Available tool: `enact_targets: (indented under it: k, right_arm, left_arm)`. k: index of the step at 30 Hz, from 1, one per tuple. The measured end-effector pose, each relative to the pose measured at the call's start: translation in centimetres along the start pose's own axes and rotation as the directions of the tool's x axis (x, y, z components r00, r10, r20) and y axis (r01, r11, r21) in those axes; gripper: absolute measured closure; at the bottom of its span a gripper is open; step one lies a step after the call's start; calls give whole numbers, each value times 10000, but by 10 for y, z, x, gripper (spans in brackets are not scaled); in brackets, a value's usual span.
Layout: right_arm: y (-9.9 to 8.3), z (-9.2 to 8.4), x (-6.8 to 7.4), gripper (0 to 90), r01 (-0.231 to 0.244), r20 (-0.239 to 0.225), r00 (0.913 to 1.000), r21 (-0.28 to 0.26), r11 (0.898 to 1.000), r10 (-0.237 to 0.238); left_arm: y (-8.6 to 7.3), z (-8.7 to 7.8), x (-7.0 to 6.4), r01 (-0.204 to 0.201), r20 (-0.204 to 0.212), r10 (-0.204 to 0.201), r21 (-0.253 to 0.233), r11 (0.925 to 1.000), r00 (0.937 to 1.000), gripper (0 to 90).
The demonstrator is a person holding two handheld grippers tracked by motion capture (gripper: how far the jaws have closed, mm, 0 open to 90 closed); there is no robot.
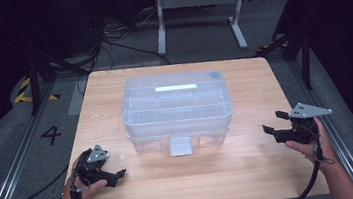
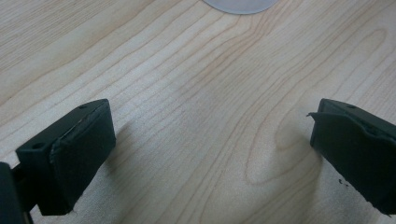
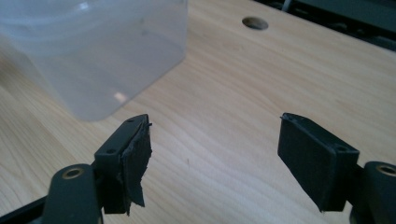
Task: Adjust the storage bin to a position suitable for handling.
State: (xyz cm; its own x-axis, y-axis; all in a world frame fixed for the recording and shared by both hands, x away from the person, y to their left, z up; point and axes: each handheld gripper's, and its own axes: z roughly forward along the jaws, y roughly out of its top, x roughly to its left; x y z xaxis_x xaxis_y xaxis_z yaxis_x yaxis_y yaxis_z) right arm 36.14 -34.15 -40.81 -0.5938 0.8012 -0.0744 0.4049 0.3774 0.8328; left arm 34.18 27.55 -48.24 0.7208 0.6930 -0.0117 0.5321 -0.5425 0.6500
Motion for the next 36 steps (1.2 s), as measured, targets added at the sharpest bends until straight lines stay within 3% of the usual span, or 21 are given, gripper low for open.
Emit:
enact_targets:
  k: [17, 26, 36]
  right_arm:
    - [52, -4, 2, 267, 622, -120, 9979, -844, 9945, -634]
    - [83, 0, 13, 266, 1177, -211, 9924, -1204, 9857, -1211]
    - [106, 10, 27, 271, 1541, -381, 9863, -1300, 9795, -1602]
  left_arm:
    - [-2, -2, -1, 199, -213, -200, -37, 9998, 9996, 6]
    - [-2, -2, -2, 288, -199, -288, -39, 9996, 9994, 6]
    - [-2, -2, -2, 285, -204, -286, -38, 9996, 9994, 6]
